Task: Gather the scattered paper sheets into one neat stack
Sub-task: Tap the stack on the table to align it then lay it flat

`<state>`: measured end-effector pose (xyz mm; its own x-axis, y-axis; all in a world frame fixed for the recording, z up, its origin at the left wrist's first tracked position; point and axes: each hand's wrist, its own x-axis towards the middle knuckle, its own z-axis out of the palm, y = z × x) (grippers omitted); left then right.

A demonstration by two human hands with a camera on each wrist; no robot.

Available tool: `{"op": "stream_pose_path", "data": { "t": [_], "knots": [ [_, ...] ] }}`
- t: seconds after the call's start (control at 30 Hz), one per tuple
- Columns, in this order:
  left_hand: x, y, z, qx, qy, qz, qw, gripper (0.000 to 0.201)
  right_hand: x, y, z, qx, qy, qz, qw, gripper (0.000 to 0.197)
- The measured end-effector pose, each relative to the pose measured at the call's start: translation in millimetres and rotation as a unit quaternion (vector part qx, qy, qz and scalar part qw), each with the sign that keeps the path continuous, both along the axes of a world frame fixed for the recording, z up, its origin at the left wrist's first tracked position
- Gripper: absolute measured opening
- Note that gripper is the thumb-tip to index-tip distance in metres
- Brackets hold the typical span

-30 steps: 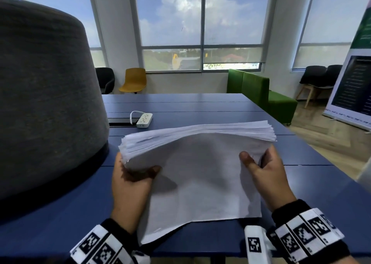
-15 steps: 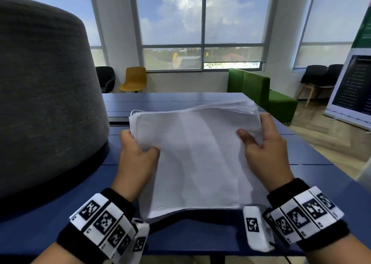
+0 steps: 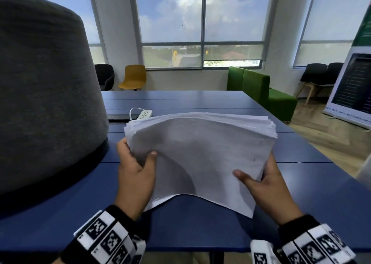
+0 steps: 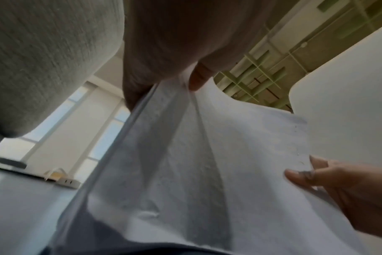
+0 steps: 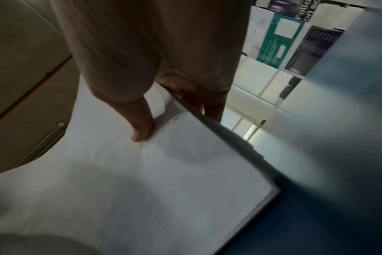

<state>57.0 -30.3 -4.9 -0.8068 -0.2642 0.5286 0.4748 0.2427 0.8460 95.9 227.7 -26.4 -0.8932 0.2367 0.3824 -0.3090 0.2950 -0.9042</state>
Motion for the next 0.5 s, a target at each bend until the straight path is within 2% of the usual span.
{"op": "stream_pose_path", "data": {
  "t": [0.1,0.23,0.33,0.5],
  "knots": [
    [1,-1,4,-0.022,-0.016,-0.011,1.000,0.037,-1,-4,6,-0.009,0.019,-0.008,1.000,0.056],
    [7,0,12,0.018,0.031,0.001,0.999,0.043,0,-12,16,0.008,0.079,-0.045,0.996,0.050],
    [10,-1,12,0.027,0.052,0.019,0.998,0.048,1,-14,22,0.018,0.110,-0.040,0.993,0.051],
    [13,-4,-3,0.036,0.016,0.059,0.998,0.042,9,-9,7,0.082,0.003,0.044,0.996,0.060]
  ]
}}
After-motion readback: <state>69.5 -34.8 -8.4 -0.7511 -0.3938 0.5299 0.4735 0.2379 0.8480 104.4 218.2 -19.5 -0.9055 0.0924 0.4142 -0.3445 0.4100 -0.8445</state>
